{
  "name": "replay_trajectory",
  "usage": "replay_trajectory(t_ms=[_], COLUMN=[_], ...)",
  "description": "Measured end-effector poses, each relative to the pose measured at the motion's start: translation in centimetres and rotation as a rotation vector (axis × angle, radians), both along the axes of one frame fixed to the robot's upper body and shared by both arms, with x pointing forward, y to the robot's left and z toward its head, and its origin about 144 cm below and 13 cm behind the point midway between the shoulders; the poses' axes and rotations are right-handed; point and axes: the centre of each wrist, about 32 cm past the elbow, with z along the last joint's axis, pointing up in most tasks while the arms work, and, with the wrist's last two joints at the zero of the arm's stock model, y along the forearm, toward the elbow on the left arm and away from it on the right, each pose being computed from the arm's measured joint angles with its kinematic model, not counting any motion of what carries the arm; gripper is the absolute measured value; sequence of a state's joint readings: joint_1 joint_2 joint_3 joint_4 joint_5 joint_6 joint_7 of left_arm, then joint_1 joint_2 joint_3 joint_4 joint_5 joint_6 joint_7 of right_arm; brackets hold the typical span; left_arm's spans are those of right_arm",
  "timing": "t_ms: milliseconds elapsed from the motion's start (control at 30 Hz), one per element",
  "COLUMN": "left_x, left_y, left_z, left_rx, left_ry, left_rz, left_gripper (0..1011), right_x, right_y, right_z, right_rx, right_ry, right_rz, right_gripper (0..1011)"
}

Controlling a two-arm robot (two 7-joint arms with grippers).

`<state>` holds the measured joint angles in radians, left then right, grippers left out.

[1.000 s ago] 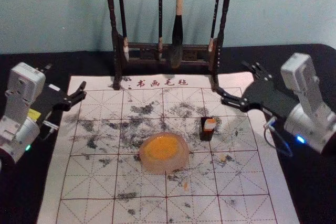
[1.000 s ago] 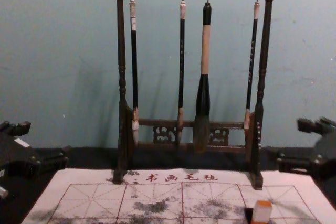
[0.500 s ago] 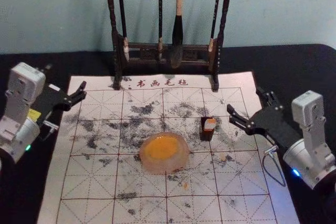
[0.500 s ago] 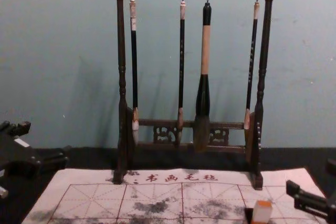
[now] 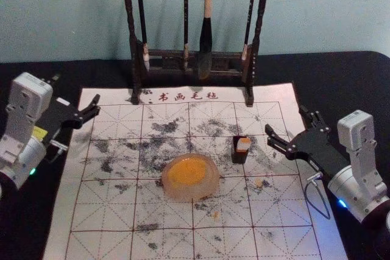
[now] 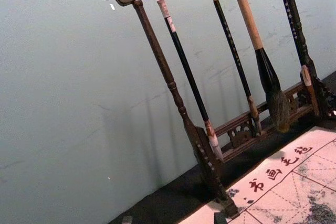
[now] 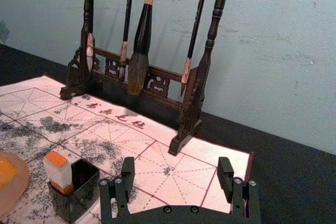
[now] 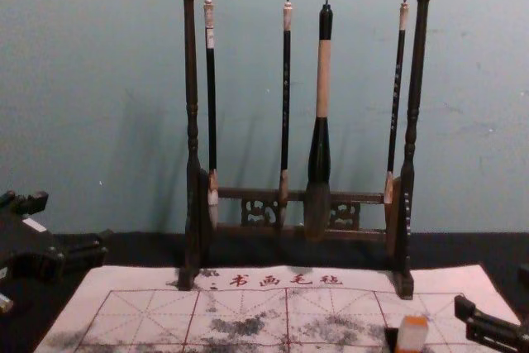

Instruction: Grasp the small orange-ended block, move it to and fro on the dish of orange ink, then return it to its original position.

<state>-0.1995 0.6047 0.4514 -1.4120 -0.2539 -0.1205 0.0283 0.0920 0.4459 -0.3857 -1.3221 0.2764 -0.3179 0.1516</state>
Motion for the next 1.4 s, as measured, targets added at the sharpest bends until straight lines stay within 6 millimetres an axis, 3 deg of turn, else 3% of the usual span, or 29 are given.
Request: replay_trajectory(t_ms=[1400], left_x=[0.00], left_y=[0.00], left_z=[0.00], left_rx=[0.000], left_ry=[0.000], left_rz=[0.000], left_gripper=[1001], right_x=[-0.01], right_y=[0.04], right_z=[0.06], right_rx=[0.003], right_ry=[-0.001], right_rz=[0.004], right_gripper=[1000])
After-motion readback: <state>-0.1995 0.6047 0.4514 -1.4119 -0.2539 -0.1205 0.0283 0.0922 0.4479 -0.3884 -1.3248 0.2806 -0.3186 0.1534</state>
